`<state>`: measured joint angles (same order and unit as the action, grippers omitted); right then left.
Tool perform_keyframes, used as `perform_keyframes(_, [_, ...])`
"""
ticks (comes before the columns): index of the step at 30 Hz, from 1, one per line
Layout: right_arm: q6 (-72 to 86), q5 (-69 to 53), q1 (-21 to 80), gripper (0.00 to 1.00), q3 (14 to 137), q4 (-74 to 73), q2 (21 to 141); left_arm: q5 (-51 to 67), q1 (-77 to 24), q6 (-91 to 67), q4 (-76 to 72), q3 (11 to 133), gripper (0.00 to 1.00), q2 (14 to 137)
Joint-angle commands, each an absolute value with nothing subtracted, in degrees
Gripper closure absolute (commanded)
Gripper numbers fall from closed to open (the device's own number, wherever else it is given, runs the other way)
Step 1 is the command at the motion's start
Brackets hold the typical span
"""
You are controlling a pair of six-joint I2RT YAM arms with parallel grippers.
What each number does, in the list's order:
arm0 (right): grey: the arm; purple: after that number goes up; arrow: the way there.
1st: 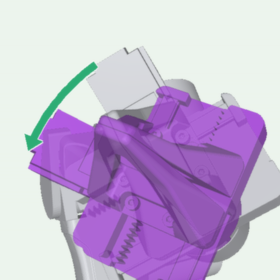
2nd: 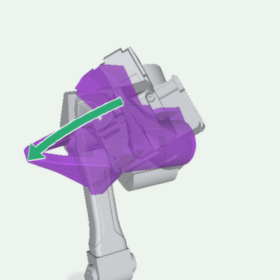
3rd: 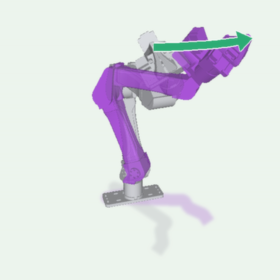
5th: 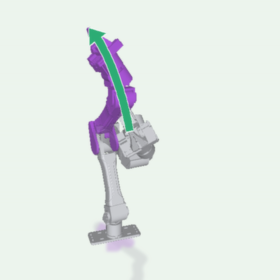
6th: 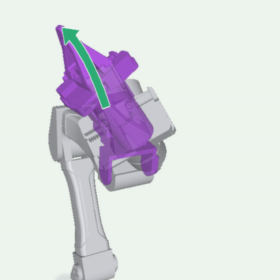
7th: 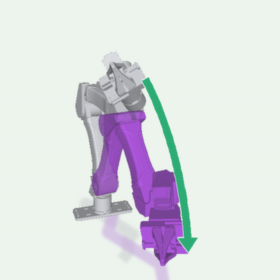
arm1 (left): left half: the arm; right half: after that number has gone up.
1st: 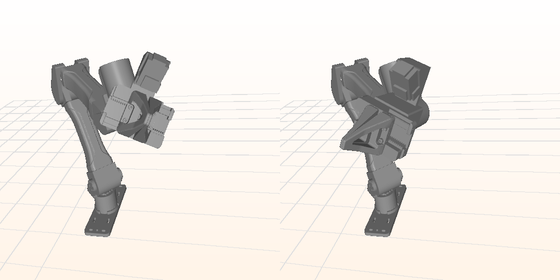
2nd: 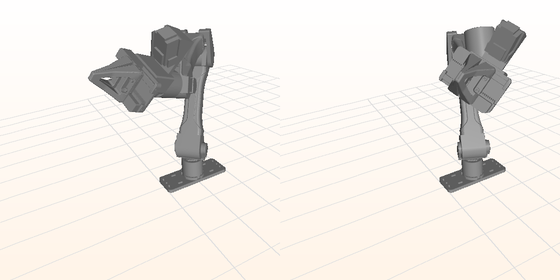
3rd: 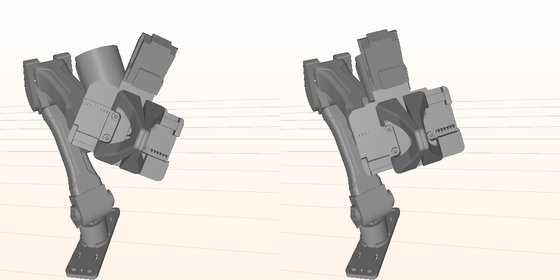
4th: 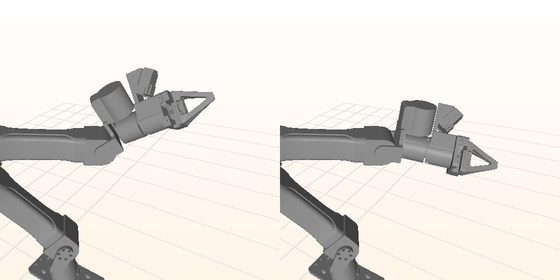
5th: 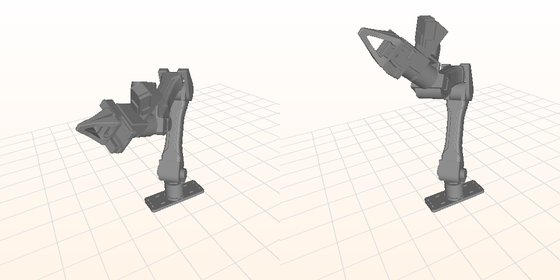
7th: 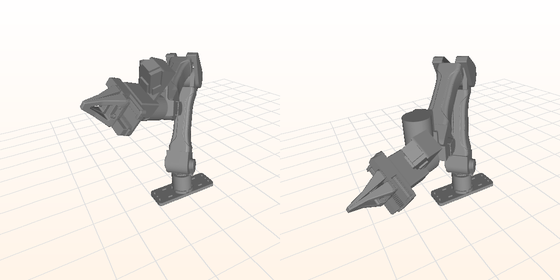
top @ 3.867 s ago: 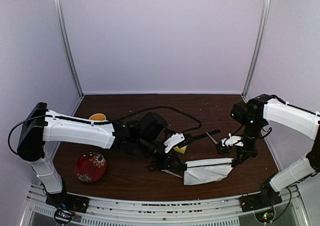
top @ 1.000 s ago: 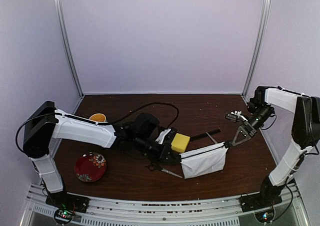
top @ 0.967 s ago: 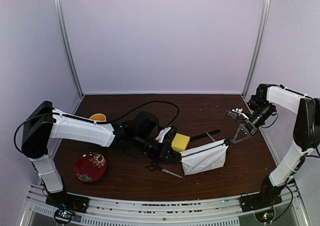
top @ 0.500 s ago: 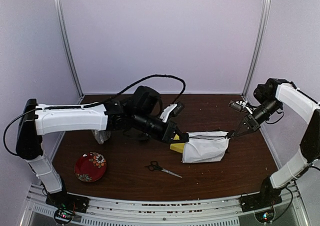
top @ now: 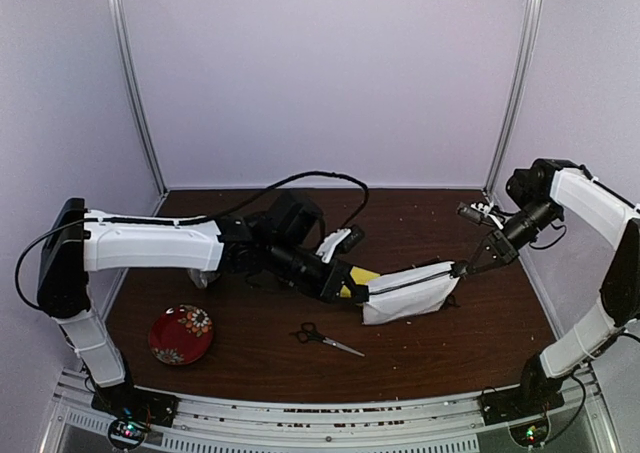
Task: Sort the hair-cutting tools
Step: Pick up the kit bag from the center of the board, then place the kit bag at the center of the board.
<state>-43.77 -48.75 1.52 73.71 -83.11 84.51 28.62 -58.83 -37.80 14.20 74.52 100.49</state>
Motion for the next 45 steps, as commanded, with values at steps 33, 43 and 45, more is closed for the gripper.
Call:
perform_keyframes(33, [-44.7,-45.4,1.1,0.81,68.4,-81.7,87.8,22.3,-58.4,-29.8,31.1,83.1,0.71,103.7])
perform_keyframes(43, [-38.3,-38.1,0.5,0.68,77.0,-80.8,76.6,0.7,-58.4,-23.4,41.6,91.8,0.68,92.2])
perform_keyframes(45, [-35.1,-37.7,0.5,0.64,81.5,-78.9,74.1,-4.3,-58.3,-21.6,41.9,94.1,0.63,89.0])
